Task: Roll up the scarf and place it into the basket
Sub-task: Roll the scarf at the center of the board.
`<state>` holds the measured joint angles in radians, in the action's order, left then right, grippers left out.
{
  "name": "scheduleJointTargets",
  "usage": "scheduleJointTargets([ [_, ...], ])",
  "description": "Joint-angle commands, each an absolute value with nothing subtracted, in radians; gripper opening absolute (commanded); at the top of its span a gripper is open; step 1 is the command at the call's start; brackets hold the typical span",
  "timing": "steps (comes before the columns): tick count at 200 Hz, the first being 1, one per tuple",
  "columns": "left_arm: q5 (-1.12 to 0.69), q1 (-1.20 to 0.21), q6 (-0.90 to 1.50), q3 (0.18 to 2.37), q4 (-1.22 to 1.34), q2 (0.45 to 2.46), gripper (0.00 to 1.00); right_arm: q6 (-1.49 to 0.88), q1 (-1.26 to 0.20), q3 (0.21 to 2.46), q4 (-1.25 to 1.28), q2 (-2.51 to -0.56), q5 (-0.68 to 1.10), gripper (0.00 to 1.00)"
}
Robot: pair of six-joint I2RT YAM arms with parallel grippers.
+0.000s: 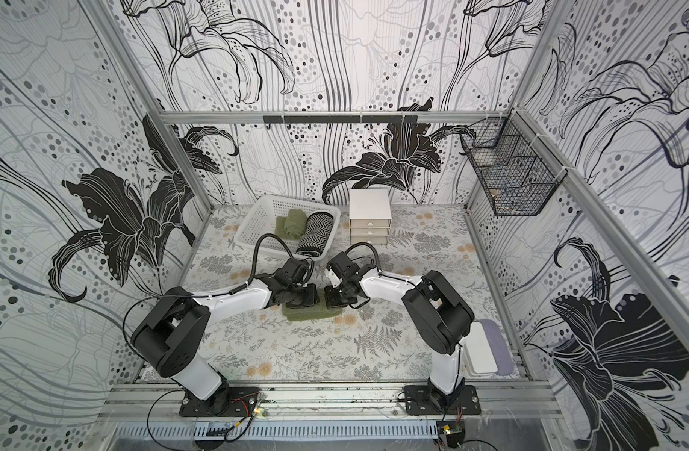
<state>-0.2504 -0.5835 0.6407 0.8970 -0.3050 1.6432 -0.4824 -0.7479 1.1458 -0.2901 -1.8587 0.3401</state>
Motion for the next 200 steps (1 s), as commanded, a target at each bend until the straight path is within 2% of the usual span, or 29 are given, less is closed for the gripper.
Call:
scheduleJointTargets([
  [1, -0.286, -0.58, 0.643, 0.91, -0.282, 1.62, 0.48, -0.477, -0.749, 1.123, -0.272, -1.895, 0.346, 0.0],
  [19, -0.31, -0.579, 0.657, 0.907, -0.246, 1.623, 0.55, -0.475, -0.749, 1.121, -0.271, -1.9, 0.344, 0.0],
  [48, -0.322, -0.58, 0.667, 0.921, -0.204, 1.663, 0.56, -0.475, -0.749, 1.118, -0.27, -1.893, 0.344, 0.0],
  [105, -0.332, -0.58, 0.67, 0.974, -0.124, 1.745, 0.48, -0.475, -0.749, 1.1, -0.273, -1.878, 0.346, 0.0],
  [130, -0.342, -0.579, 0.676, 0.985, -0.1, 1.75, 0.39, -0.474, -0.749, 1.092, -0.272, -1.876, 0.346, 0.0],
  [159, -0.348, -0.58, 0.667, 1.006, -0.139, 1.765, 0.14, -0.471, -0.748, 1.096, -0.275, -1.87, 0.343, 0.0],
  [200, -0.315, -0.58, 0.626, 0.996, -0.192, 1.726, 0.09, -0.467, -0.742, 1.099, -0.275, -1.874, 0.343, 0.0],
])
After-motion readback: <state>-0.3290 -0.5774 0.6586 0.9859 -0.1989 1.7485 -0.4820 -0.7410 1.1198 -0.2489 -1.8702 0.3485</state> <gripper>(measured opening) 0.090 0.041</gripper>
